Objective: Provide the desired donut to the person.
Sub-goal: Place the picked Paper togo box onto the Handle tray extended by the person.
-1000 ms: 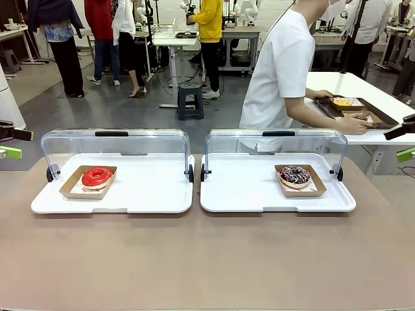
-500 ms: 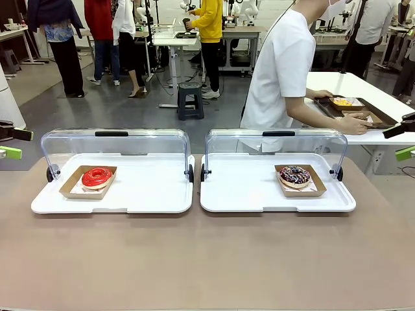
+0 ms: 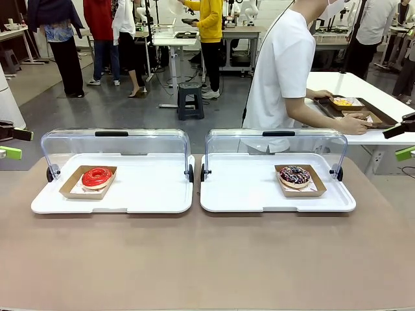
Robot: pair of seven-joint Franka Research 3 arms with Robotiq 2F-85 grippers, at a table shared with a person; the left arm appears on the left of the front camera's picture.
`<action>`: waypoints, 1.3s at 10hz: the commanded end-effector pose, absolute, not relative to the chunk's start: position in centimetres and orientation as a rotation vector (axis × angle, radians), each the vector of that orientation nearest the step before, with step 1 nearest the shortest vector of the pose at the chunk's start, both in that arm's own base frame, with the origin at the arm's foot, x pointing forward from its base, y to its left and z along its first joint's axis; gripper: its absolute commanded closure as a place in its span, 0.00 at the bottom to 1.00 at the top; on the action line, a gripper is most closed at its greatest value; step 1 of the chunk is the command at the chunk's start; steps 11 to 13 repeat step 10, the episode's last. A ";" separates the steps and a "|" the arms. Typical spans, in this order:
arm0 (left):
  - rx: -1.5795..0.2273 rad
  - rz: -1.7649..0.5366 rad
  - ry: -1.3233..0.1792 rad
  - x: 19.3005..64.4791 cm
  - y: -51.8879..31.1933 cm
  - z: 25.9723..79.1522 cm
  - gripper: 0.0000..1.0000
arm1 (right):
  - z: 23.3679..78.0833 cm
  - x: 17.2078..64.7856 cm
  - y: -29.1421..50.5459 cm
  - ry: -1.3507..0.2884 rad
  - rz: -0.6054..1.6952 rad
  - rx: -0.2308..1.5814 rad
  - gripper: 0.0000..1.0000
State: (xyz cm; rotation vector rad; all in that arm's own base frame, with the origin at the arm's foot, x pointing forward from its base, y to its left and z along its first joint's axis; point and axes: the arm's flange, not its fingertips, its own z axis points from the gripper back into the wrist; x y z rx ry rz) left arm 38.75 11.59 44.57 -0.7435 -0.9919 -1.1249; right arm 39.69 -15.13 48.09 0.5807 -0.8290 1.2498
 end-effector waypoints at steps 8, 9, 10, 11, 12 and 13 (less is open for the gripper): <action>-0.751 -1.125 -1.008 38.6 11.7 44.6 0.00 | 48.1 39.7 -15.2 -0.825 1.242 0.577 0.00; -0.751 -1.125 -1.008 38.6 11.7 44.6 0.00 | 48.1 39.7 -15.2 -0.825 1.242 0.577 0.00; -0.751 -1.125 -1.008 38.6 11.7 44.6 0.00 | 48.1 39.7 -15.2 -0.825 1.242 0.577 0.00; -0.751 -1.125 -1.008 38.6 11.7 44.6 0.00 | 48.1 39.7 -15.2 -0.825 1.242 0.577 0.00; -0.751 -1.125 -1.008 38.6 11.7 44.6 0.00 | 48.1 39.7 -15.2 -0.825 1.242 0.577 0.00; -0.751 -1.125 -1.008 38.6 11.7 44.6 0.00 | 48.1 39.7 -15.2 -0.825 1.242 0.577 0.00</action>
